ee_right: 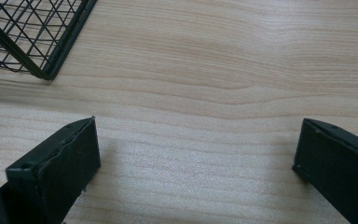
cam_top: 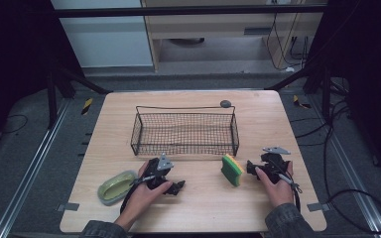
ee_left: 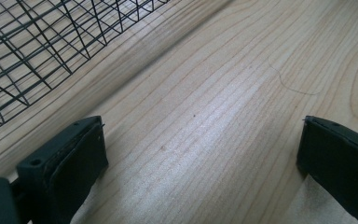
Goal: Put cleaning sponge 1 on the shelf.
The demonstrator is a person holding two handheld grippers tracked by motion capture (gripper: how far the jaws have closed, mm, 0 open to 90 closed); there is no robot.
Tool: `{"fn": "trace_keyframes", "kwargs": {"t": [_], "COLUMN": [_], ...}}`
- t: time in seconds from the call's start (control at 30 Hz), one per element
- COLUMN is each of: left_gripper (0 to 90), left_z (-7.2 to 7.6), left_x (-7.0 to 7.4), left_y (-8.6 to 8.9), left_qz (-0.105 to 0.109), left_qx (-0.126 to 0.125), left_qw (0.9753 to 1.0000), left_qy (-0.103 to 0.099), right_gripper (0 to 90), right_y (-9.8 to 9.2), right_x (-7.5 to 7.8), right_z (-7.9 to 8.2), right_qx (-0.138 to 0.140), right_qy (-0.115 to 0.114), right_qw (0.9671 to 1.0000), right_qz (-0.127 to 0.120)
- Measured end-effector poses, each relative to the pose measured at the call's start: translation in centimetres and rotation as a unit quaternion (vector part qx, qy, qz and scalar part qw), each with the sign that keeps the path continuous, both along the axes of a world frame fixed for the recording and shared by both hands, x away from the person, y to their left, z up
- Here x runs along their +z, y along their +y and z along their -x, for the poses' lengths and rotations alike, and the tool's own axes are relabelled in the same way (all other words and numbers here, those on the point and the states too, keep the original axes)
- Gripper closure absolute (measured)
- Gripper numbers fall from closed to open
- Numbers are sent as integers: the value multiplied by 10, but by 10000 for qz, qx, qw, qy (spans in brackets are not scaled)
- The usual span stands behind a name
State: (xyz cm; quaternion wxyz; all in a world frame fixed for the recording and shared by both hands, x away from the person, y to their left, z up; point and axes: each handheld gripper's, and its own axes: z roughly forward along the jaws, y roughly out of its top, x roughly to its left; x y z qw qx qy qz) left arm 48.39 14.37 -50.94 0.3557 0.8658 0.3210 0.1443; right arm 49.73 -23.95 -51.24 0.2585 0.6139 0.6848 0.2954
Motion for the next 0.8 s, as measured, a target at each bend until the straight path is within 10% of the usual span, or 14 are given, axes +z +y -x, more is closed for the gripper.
{"fn": "trace_keyframes", "kwargs": {"t": [0.37, 0.5, 0.8], "left_gripper": [41, 41, 59], "left_z": [9, 15, 8], "left_x": [10, 41, 89], "left_y": [3, 6, 39], "left_qz": [69, -200, -642], "left_qx": [-35, -173, -241], "left_qw": [9993, 9979, 9974], "left_qy": [-365, -595, -234], "right_gripper": [5, 5, 5], "right_y": [-3, -5, -7], "right_x": [0, 0, 0], "right_z": [1, 3, 5], "right_qx": [181, 330, 467], "right_qy": [-14, -16, -17], "right_qw": [9998, 9994, 9989], "right_qz": [-1, 36, 42]}}
